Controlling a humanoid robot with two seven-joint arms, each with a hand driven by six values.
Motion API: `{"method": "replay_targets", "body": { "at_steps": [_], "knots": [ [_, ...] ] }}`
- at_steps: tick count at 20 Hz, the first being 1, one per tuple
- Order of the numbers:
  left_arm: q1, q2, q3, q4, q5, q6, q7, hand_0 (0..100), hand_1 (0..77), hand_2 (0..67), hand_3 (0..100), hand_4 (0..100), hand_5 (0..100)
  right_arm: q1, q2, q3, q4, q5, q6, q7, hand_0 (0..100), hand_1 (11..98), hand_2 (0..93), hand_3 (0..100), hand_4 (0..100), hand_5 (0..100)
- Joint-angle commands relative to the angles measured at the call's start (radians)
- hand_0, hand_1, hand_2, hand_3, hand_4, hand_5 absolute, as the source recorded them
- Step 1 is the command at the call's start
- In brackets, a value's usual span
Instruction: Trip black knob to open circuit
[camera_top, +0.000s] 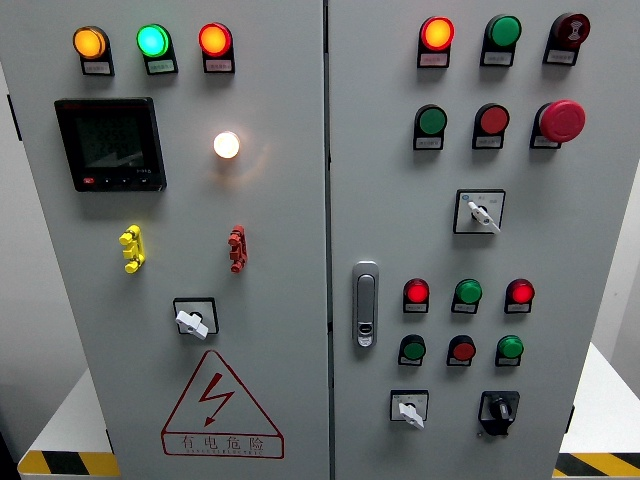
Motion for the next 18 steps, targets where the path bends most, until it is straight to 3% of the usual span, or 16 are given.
{"method": "replay_targets", "body": {
  "at_steps": [1, 4, 6, 8, 11, 14, 16, 18],
  "knots": [
    [0.000, 0.000, 0.000, 0.000, 0.000, 0.000, 0.000, 0, 0.0, 19.4, 26, 10, 9, -0.011, 0.0011, -0.052, 0.120, 0.006, -0.082, 0.000, 42, 55.1, 0.0, 64, 65, 67],
    [0.000, 0.000, 0.000, 0.000, 0.000, 0.000, 0.000, 0, 0.0, 19.4, 26, 10, 9, -0.008, 0.0041, -0.075, 0.205, 0.004, -0.106, 0.002, 49, 58.6, 0.0, 74, 70, 79],
    [0.000, 0.000, 0.000, 0.000, 0.000, 0.000, 0.000, 0, 0.0, 19.4, 26, 10, 9, 0.007, 0.0026, -0.086, 0.245, -0.001, -0.154, 0.011, 53, 59.7, 0.0, 78, 76, 93],
    [0.000, 0.000, 0.000, 0.000, 0.000, 0.000, 0.000, 0, 0.0, 19.4, 26, 10, 9, 0.056, 0.0041, -0.098, 0.262, -0.002, -0.221, 0.009, 57, 60.6, 0.0, 81, 79, 100],
    [0.000, 0.000, 0.000, 0.000, 0.000, 0.000, 0.000, 0, 0.0, 19.4, 26, 10, 9, 0.160, 0.0087, -0.161, 0.265, -0.008, -0.379, -0.013, 64, 61.7, 0.0, 86, 86, 100],
    [0.000, 0.000, 0.000, 0.000, 0.000, 0.000, 0.000, 0, 0.0, 19.4, 26, 10, 9, 0.223, 0.0103, -0.215, 0.266, -0.010, -0.479, -0.053, 71, 63.7, 0.0, 89, 90, 100],
    [0.000, 0.000, 0.000, 0.000, 0.000, 0.000, 0.000, 0, 0.0, 19.4, 26, 10, 9, 0.243, 0.0103, -0.242, 0.268, -0.010, -0.514, -0.055, 75, 65.2, 0.0, 90, 92, 100],
    [0.000, 0.000, 0.000, 0.000, 0.000, 0.000, 0.000, 0, 0.0, 19.4, 26, 10, 9, 0.265, 0.0195, -0.244, 0.271, -0.010, -0.524, -0.055, 78, 66.4, 0.1, 90, 93, 100]
  ]
}}
